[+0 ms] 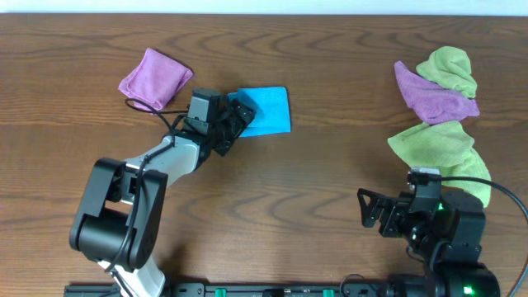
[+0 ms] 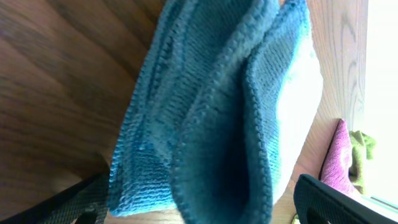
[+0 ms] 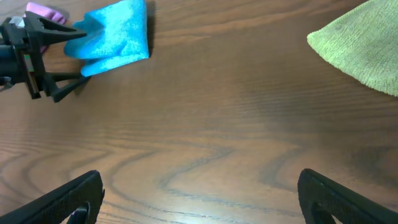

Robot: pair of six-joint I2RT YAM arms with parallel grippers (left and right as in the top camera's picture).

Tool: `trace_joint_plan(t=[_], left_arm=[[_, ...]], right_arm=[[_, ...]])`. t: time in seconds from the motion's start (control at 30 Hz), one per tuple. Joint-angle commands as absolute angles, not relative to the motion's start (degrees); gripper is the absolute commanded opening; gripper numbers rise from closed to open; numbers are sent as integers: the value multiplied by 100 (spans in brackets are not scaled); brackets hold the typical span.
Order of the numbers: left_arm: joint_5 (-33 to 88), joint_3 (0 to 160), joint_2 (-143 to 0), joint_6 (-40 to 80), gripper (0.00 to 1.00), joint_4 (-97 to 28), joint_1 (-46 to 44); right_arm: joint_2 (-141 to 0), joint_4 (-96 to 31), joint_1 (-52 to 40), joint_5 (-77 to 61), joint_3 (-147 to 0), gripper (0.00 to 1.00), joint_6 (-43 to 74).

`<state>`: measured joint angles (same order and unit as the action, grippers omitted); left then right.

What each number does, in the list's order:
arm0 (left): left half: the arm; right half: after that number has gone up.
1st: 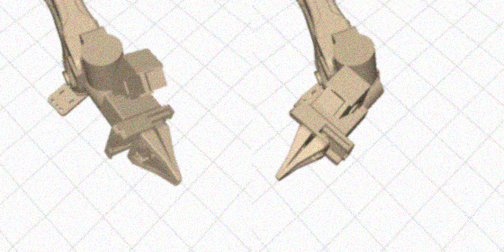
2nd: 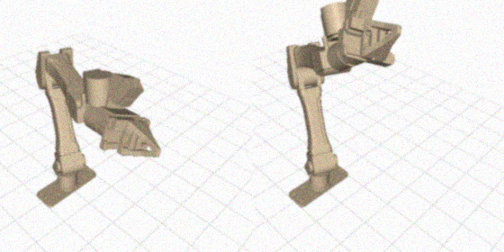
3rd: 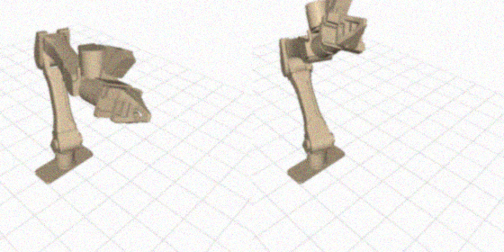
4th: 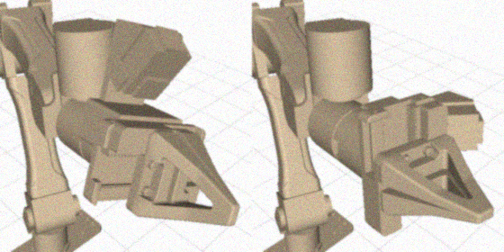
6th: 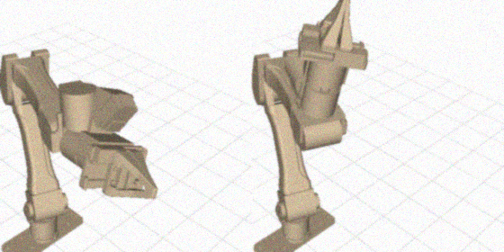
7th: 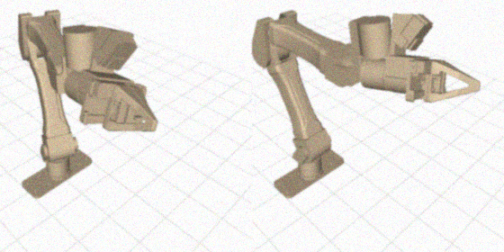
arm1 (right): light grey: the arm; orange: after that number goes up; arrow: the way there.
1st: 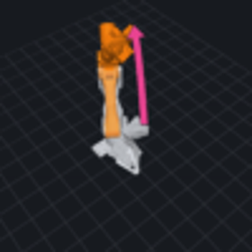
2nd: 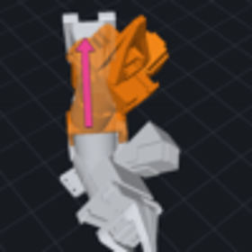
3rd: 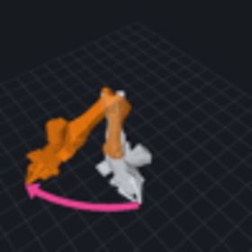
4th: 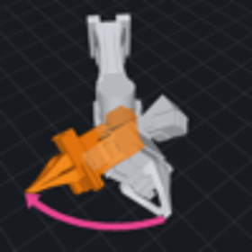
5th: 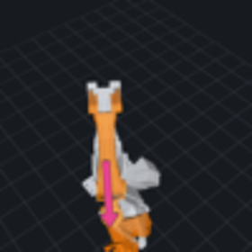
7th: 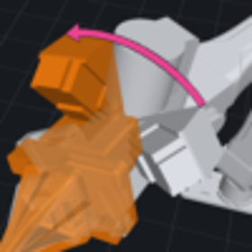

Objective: Fold the cloth
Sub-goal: 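Grasp the folded blue square with the left gripper and lift it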

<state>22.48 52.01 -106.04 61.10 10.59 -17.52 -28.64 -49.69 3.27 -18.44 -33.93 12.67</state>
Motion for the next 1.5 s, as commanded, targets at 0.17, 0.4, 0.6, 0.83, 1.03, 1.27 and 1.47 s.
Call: trace_joint_plan(t=[0.17, 0.4, 0.6, 0.83, 1.03, 1.27, 1.47], left_arm=[[1697, 5157, -10951, 6176, 99, 1225, -1876], [1702, 5159, -11183, 6178, 93, 1433, -1879], [1758, 5159, -11314, 6165, 74, 1525, -1879], [1879, 5159, -11314, 6060, 6, 1992, -1879], [2305, 5489, -11209, 5894, 6, 2556, -1752], [2204, 6742, -10847, 5387, 6, 1479, -1297], [1597, 8114, -10829, 4818, 6, -259, -768]], right_arm=[[-2849, -4976, 377, -1885, -3352, 99, 1345], [-2849, -4976, 377, -1885, -3352, 99, 1345], [-2849, -4976, 377, -1885, -3352, 99, 1345], [-2849, -4976, 377, -1885, -3352, 99, 1345], [-2849, -4976, 377, -1885, -3352, 99, 1345], [-2849, -4976, 377, -1885, -3352, 99, 1345], [-2849, -4976, 377, -1885, -3352, 99, 1345]])
